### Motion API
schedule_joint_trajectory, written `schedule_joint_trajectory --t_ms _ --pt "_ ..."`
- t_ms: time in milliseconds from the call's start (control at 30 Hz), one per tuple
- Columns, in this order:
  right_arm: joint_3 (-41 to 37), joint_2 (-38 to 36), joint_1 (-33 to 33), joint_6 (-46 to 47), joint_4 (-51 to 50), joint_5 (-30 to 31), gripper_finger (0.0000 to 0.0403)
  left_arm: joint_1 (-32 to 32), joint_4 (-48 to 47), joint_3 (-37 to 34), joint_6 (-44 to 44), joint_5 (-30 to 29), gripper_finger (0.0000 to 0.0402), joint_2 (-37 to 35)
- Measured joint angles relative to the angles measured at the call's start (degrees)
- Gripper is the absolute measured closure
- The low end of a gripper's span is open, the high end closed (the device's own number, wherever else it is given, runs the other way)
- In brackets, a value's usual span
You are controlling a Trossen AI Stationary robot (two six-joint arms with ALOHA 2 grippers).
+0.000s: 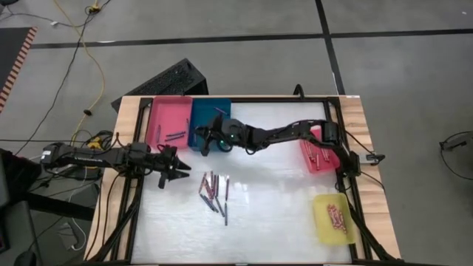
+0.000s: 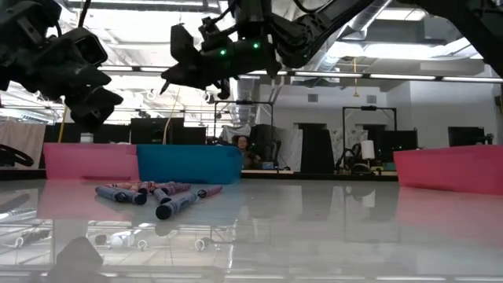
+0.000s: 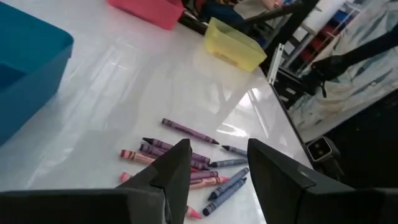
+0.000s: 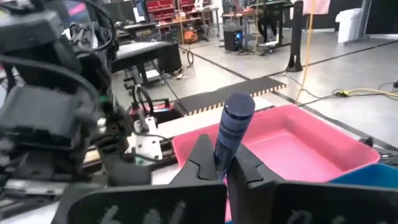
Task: Sort crayons
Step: Put the blue crayon into the large red bin
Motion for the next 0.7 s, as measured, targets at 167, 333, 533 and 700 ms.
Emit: schedule_joint_trajectory --t_ms 167,333,533,700 --pt "0.5 1.4 -0.9 0.5 1.2 0.0 0.0398 -0.8 0.0 0.0 0.9 -0.1 0.0266 0.0" --pt "5.0 7.8 -0.7 0.4 1.1 0.0 0.0398 -0.8 0.1 0.0 0.4 0.0 0.0268 0.0" --pt "13.5 13.4 -1.3 0.4 -1.7 -0.4 0.0395 -0.9 -0.7 0.0 -2.7 5.4 0.0268 0.0" --pt "19.2 16.9 -2.4 0.4 -6.4 -0.4 0.0394 -0.9 -1.7 0.0 -3.0 7.7 0.0268 0.0"
